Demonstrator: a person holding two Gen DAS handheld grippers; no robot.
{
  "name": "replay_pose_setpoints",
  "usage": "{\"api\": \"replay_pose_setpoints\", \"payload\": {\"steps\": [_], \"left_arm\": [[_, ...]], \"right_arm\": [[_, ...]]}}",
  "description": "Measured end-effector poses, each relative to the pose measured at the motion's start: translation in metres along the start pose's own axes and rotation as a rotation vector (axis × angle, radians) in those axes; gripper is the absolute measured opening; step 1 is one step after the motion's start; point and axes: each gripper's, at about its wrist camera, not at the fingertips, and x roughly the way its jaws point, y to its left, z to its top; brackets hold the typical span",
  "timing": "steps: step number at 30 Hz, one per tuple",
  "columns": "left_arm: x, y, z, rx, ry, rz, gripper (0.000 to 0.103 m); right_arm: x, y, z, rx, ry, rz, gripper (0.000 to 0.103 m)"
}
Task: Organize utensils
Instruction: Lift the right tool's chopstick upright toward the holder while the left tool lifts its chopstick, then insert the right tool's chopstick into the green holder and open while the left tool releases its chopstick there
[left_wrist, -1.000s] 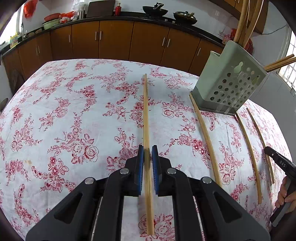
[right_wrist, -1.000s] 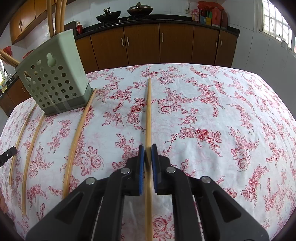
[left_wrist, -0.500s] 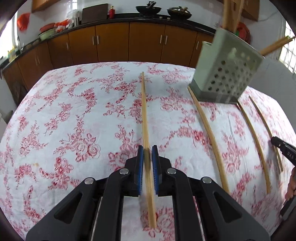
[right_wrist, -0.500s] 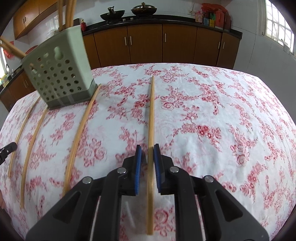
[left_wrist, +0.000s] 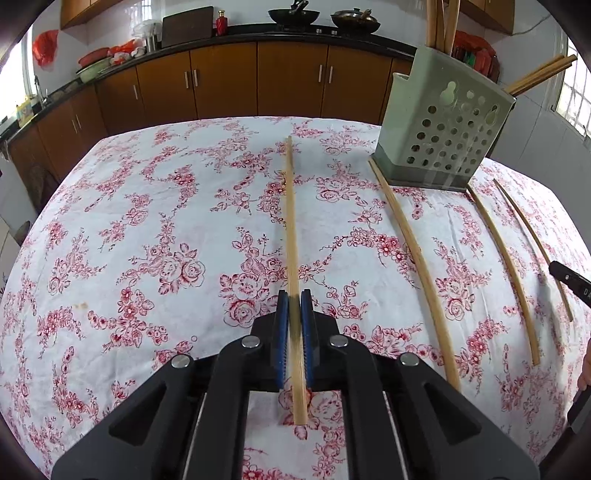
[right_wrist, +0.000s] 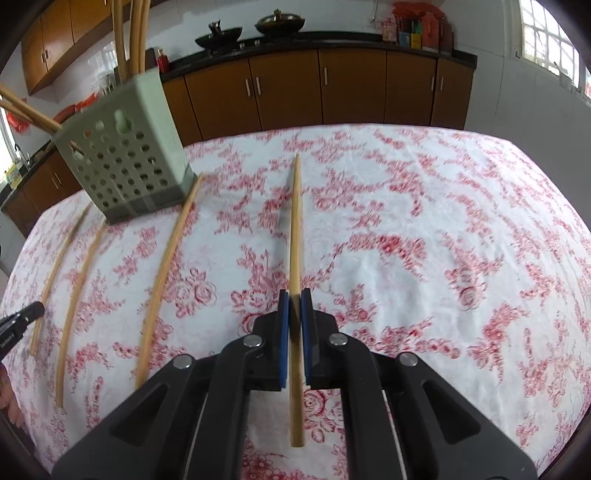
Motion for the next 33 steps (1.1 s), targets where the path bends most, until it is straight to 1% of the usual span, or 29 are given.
{"api": "replay_pose_setpoints", "payload": {"steps": [3,7,10,20,24,29,31,33], "left_arm": [[-0.011,0.004,0.004,-0.011,-0.024,-0.007,0.007],[-0.032,0.007,0.013,-0.028,-0.077,-0.025,0.007],[-0.051,0.01,0.023,-0.041,-0.129,-0.035,0.007],[-0.094,0.015,0.047,-0.092,-0.273,-0.049,0.007],[-0.108,0.015,0.057,-0.101,-0.327,-0.052,0.007],[-0.119,0.013,0.066,-0.099,-0.364,-0.057,0.007],[-0.121,0.012,0.067,-0.093,-0.371,-0.06,0.007],[-0.122,0.01,0.067,-0.09,-0.373,-0.063,0.007]], "right_arm": [[-0.014,-0.002,0.007,0.003,-0.039,0.001,0.008],[-0.032,-0.003,0.017,0.005,-0.093,0.006,0.008],[-0.045,-0.002,0.025,0.007,-0.133,0.009,0.008],[-0.078,-0.003,0.044,0.017,-0.243,0.017,0.008],[-0.087,-0.003,0.051,0.019,-0.274,0.021,0.008],[-0.096,-0.002,0.056,0.013,-0.3,0.027,0.008],[-0.097,-0.001,0.058,0.01,-0.297,0.03,0.008],[-0.093,-0.001,0.059,0.003,-0.274,0.025,0.008]]}}
